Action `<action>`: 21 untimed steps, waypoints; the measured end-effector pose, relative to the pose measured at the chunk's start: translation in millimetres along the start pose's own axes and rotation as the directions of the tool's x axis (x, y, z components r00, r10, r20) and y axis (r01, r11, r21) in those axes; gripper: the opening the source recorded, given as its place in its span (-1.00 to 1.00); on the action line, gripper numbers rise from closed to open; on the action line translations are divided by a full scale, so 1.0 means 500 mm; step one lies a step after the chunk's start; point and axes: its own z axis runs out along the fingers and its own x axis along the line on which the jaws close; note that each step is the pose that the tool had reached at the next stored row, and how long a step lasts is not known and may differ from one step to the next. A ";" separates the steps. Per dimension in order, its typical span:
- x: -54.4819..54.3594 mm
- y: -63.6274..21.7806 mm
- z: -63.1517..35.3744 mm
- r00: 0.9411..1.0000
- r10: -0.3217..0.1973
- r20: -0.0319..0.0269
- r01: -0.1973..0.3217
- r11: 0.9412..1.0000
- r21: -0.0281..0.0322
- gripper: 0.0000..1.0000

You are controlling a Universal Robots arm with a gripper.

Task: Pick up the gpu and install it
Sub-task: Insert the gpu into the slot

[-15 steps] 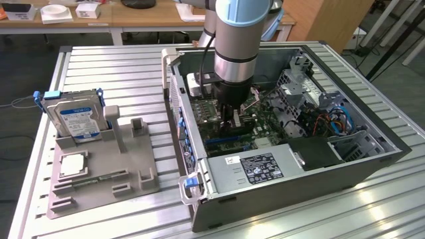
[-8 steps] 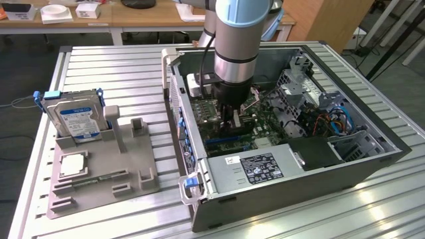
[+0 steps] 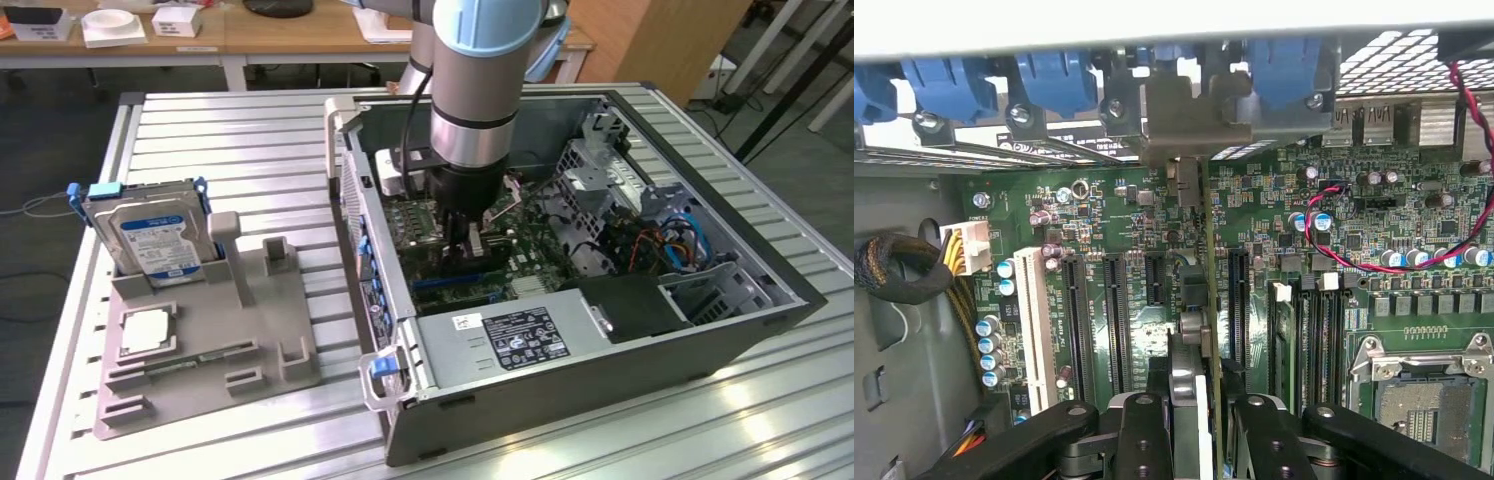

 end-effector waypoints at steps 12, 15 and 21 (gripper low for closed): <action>0.004 0.000 0.000 1.000 0.000 0.000 0.000 1.000 0.000 -0.41; 0.004 0.000 0.000 1.000 0.000 0.000 0.000 1.000 0.000 -0.41; 0.000 0.000 0.000 1.000 0.000 0.000 0.000 1.000 0.000 -0.41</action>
